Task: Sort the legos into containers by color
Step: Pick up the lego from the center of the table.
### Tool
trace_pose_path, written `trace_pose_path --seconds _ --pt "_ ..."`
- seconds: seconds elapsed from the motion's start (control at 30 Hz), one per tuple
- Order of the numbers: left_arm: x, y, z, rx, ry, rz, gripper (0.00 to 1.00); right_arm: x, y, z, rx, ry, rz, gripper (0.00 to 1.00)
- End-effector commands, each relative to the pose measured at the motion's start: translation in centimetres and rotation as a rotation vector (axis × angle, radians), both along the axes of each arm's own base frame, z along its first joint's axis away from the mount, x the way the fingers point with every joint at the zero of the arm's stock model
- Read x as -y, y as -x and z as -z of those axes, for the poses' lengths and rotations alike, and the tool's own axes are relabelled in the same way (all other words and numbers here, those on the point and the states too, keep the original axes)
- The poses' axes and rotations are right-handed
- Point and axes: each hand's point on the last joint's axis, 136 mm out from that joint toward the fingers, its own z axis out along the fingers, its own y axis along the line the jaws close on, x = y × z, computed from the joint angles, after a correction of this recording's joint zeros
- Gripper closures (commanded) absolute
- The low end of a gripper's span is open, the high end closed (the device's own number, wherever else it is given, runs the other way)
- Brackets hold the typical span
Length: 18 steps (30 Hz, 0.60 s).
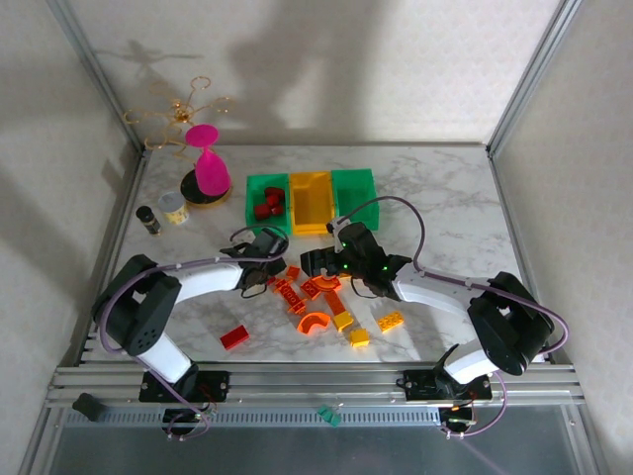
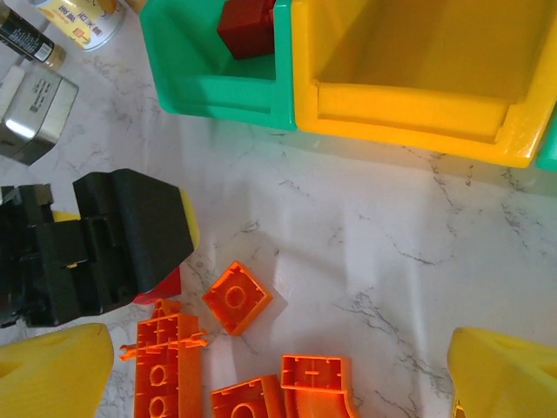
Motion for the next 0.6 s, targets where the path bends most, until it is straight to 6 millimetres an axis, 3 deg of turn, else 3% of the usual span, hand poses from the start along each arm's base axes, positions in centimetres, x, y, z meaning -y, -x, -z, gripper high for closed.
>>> trace_pose_path --seconds 0.0,0.23,0.57 --pt "0.7 -1.1 0.1 0.013 -0.039 0.030 0.35 -0.1 -0.6 -0.6 0.026 0.019 0.007 0.01" --pt "-0.1 -0.2 1.3 -0.025 -0.115 0.062 0.50 0.4 -0.5 -0.8 0.030 0.020 0.014 0.01" --pt "-0.6 0.3 -0.2 0.000 -0.165 0.091 0.64 -0.1 -0.6 -1.4 0.021 -0.017 0.013 0.01"
